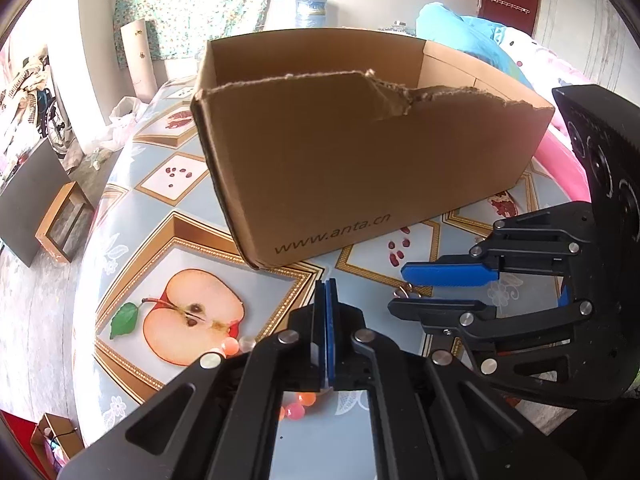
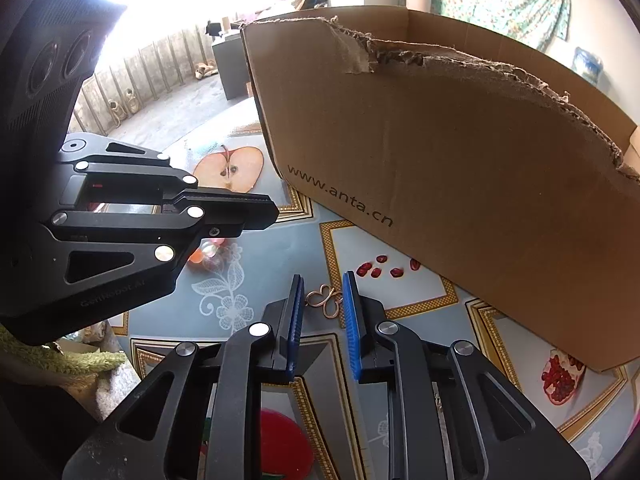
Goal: Organize jewelry
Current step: 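Lower the open right gripper over the gold pretzel charm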
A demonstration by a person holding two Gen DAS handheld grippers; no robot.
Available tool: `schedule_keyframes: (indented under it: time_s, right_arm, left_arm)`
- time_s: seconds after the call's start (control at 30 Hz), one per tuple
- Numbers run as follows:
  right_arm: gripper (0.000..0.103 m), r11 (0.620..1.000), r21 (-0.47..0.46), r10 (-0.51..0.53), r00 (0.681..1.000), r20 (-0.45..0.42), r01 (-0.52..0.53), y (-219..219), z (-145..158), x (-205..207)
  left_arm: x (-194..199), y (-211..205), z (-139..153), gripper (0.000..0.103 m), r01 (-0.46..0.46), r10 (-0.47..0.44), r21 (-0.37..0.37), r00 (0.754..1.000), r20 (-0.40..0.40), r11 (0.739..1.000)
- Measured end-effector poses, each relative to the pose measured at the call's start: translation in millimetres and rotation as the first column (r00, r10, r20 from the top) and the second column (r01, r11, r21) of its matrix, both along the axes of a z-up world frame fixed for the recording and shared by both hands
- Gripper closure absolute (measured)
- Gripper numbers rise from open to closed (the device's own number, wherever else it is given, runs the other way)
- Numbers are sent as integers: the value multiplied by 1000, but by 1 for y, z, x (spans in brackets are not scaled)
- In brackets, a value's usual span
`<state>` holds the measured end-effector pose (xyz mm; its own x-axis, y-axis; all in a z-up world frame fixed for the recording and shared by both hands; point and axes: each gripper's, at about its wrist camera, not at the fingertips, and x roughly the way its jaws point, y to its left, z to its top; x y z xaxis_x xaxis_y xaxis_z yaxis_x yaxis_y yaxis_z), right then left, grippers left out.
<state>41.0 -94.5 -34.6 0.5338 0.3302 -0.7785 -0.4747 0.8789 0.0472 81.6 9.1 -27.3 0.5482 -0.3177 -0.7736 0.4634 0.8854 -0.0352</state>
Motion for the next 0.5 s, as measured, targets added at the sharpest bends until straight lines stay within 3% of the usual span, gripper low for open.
schedule_keyframes:
  time_s: [0.03,0.1,0.27,0.37,0.47,0.5]
  right_arm:
    - [86,1000,9,-2,1000,-6,2,-1,0,1]
    - [103,1000,27,-5,1000,-15,5,-6,4,1]
    - [103,998,66,-22,998,-56,25,-19,8,3]
    - [100,997,75,-12,998,-54,16,-22,14,0]
    - [83,998,64,13,998,-55,-10,-23,19,1]
    - [83,998,55,21,998,-53,-19,-23,20,2]
  left_arm:
    - [0,0,0,103,0,0,1,1000,-1,1000]
    - [0,0,1,103,0,0,2,1000,1,1000]
    - [-1,1,1,103,-3,3,3,1000,3,1000]
    - [-2,1,2,103,-7,7,4,1000,5,1000]
    - [-3,2,3,103,-13,13,2,1000,9,1000]
    - [-3,2,3,103,-16,16,1,1000,9,1000]
